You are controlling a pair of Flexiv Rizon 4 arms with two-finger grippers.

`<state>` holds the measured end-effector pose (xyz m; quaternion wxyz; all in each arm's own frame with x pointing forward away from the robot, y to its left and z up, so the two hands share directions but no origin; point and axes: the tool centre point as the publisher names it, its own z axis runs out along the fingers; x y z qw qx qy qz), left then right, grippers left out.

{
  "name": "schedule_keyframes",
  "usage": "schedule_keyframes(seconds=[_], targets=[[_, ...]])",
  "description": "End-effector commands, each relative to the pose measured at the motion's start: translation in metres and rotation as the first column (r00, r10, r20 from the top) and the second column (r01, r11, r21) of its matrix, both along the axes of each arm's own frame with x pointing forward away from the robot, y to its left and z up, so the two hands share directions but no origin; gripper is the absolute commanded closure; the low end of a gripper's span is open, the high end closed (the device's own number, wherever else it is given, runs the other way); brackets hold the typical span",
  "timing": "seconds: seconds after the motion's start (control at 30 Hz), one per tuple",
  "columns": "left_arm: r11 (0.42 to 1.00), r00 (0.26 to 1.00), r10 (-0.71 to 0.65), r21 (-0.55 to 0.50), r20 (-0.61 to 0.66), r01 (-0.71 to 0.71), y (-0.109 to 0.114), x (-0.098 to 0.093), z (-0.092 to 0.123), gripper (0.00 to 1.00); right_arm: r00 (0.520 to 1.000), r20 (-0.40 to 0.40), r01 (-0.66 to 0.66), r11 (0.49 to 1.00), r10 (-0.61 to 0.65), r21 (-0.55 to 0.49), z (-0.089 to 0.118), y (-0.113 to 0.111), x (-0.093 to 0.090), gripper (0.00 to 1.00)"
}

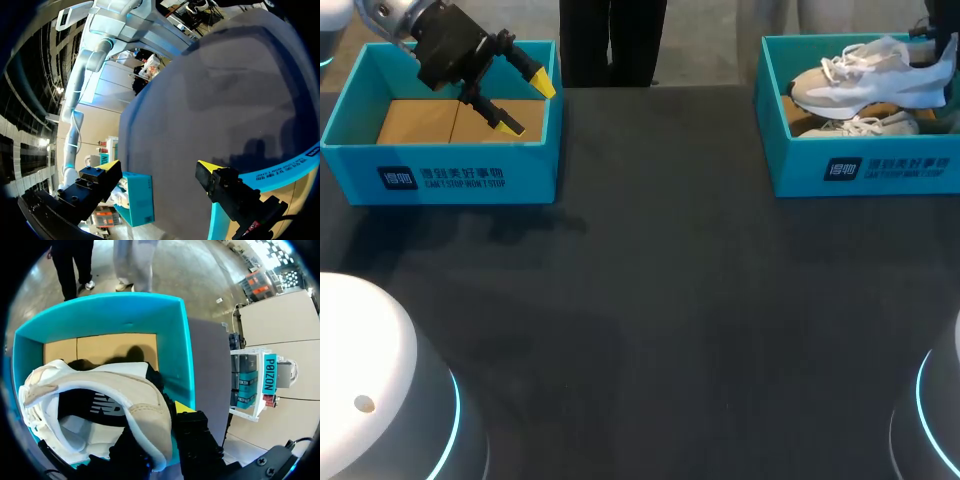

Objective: Take the shoe out of the shoebox, open the shoe tongue, remove and reinsert the insole, then place the shoe into the shoebox

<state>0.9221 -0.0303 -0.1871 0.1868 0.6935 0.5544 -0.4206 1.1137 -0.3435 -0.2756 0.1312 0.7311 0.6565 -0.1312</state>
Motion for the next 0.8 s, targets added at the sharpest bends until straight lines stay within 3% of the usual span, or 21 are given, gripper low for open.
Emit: schedule_keyframes(seconds=[0.03, 0.33, 0.8], targets=[[1.0, 1.0, 0.002, 0.003, 0.003, -0.002, 0.0, -0.002, 0.0, 0.0, 1.0, -0.004, 0.005, 1.0, -0.005, 0.003, 0.0, 0.0, 0.001, 1.0], [1.0, 1.0, 0.002, 0.003, 0.003, -0.002, 0.0, -0.002, 0.0, 0.0, 1.0, 0.003, 0.014, 1.0, -0.014, 0.0, 0.0, -0.002, 0.001, 1.0], [1.0, 1.0, 0.002, 0.003, 0.003, -0.002, 0.0, -0.002, 0.0, 0.0, 0.999, 0.032, -0.003, 1.0, 0.003, -0.005, 0.017, -0.003, 0.01, 1.0]])
